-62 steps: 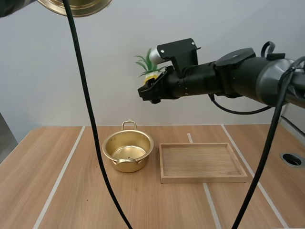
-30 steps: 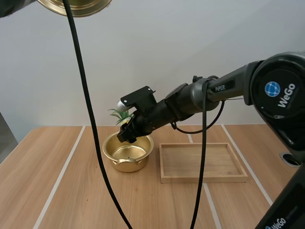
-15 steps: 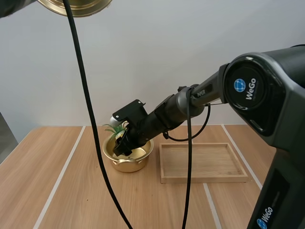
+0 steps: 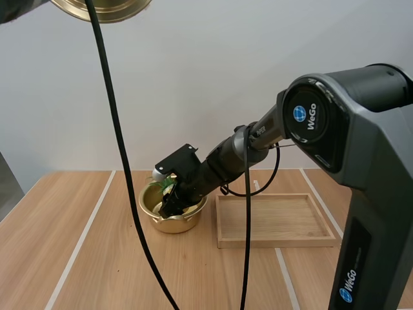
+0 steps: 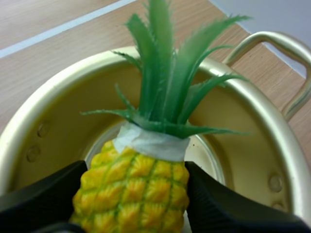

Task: Open the pot, put the pineapple inside, and close it

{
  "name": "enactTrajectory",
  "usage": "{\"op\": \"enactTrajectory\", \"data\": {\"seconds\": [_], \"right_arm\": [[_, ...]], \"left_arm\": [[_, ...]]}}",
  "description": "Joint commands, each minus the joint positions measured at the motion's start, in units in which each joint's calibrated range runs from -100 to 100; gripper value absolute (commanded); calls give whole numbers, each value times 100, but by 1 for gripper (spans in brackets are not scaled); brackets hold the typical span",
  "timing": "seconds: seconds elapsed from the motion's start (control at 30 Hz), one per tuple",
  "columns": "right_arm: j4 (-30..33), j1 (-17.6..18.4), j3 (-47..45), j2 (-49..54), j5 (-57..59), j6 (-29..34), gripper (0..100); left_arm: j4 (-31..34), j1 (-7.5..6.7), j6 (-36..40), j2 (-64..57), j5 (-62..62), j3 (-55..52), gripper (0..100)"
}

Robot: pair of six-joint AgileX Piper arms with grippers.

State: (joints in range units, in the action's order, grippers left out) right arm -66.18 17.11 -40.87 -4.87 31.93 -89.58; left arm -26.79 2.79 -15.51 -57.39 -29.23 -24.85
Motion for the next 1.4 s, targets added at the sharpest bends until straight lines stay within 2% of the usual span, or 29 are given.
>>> {"op": "enactTrajectory", "data": {"seconds": [0.0,0.6,0.97,1.1,1.37], "right_arm": [[-1,2,40,-25,-87,-51,0],[-38,2,40,-326,-959,-51,0],[4,-5,25,-398,-843,236,0],[168,-5,25,-398,-802,577,0],[289,-5,25,-387,-688,588,0]], "left_arm": [[1,0,43,-32,140,26,0],[1,0,43,-32,140,26,0],[1,0,43,-32,140,26,0],[1,0,43,-32,140,26,0],[1,0,43,-32,140,26,0]]}}
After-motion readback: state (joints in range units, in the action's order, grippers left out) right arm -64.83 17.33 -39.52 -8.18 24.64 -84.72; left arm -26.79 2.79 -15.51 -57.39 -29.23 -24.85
